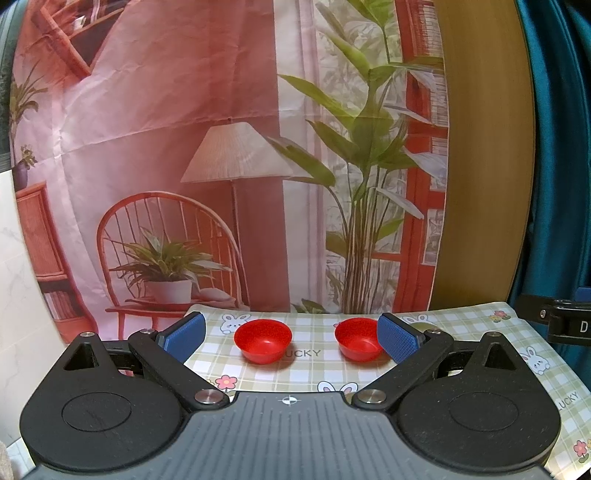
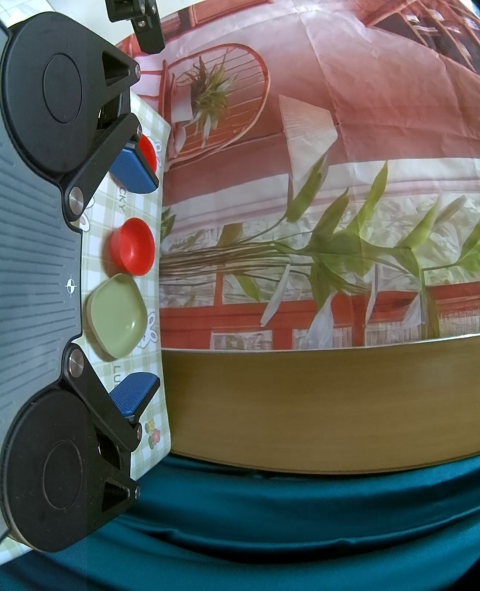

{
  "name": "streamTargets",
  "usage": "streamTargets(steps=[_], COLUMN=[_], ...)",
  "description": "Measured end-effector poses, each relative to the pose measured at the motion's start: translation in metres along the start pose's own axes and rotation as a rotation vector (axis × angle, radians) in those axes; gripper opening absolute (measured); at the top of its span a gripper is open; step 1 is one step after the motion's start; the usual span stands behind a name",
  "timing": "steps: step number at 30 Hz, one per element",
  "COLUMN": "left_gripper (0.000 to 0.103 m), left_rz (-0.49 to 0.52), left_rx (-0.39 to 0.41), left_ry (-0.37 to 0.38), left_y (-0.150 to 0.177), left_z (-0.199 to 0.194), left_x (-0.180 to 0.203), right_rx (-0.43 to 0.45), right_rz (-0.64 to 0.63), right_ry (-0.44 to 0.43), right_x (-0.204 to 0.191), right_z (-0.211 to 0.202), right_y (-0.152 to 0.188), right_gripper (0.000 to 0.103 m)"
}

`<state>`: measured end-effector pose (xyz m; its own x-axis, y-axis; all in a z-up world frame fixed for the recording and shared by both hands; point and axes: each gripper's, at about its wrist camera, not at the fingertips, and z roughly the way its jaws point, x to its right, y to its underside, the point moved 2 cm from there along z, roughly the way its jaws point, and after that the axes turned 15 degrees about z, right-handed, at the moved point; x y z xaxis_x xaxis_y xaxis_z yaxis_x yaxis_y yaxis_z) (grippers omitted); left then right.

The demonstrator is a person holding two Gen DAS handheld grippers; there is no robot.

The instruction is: Organize plates and bowls

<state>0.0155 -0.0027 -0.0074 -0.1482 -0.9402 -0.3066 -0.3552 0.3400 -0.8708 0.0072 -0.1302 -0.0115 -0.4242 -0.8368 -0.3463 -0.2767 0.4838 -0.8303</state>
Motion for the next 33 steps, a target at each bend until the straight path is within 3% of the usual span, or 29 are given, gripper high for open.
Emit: streamTargets(steps=[33], left_gripper=[0.100], left_rz=[-0.011], left_rx=[0.004], left_ry=[0.003], left_y=[0.0019], left_z=[-0.0006], left_x=[0.0016], right_rx=[0.007], right_rz=[-0.018], right_ry=[0.001], right_x=[-0.0067], right_z=[-0.0032], right_y=[-0.0014], right_gripper=[0.103])
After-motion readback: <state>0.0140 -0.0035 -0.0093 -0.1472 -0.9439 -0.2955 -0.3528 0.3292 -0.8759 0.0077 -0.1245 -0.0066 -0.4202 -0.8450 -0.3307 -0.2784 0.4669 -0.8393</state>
